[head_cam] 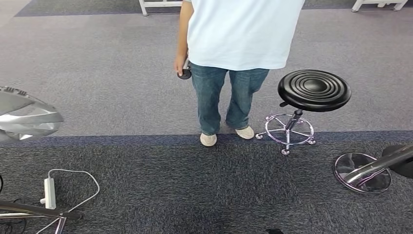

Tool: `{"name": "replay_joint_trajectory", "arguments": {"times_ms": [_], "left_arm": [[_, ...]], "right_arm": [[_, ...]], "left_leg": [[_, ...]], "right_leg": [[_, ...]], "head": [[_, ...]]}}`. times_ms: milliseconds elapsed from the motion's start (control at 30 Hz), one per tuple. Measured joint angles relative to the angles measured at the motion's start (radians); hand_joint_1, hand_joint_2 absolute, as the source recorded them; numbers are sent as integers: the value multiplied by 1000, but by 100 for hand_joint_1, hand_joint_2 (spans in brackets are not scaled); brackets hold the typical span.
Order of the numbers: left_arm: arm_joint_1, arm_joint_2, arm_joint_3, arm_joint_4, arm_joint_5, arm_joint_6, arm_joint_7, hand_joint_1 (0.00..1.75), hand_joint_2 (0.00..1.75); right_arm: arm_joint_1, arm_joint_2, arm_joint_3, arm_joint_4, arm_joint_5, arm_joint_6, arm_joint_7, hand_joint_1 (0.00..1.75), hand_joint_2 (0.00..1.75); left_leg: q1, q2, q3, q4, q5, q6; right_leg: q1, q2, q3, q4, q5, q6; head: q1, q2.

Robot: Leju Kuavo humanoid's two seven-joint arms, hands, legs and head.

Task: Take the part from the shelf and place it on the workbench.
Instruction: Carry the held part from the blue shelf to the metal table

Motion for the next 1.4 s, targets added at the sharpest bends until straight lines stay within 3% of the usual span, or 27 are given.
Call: {"name": "replay_joint_trajectory", "arguments": {"times_ms": [233, 567, 867, 1400], "left_arm": [[227, 13, 240, 0, 30, 0, -19, 175, 175], [357, 2, 388, 0, 16, -13, -19, 175, 175], [488, -128, 636, -11, -62, -71, -104, 175, 175], [507, -333, 1005, -66, -257, -212, -265, 175, 175]], "right_arm": [[8, 0, 0, 0, 10, 0, 0, 0, 0], [8, 0, 0, 0, 19, 0, 0, 0, 0], [10, 1, 0, 1, 32, -1, 0, 0, 0], [14, 3, 1, 1, 47, -6, 0, 0, 0]], "left_leg": [[0, 2, -1, 0, -1, -1], [0, 1, -1, 0, -1, -1], [0, 2, -2, 0, -3, -1], [0, 2, -1, 0, -4, 0]], "right_leg": [[0, 1, -2, 0, -1, -1], [0, 1, -1, 0, 0, -2], [0, 1, -2, -1, -1, -2], [0, 1, 0, -1, -2, -2]], "head": [[0, 0], [0, 0], [0, 0], [0, 0]]}}
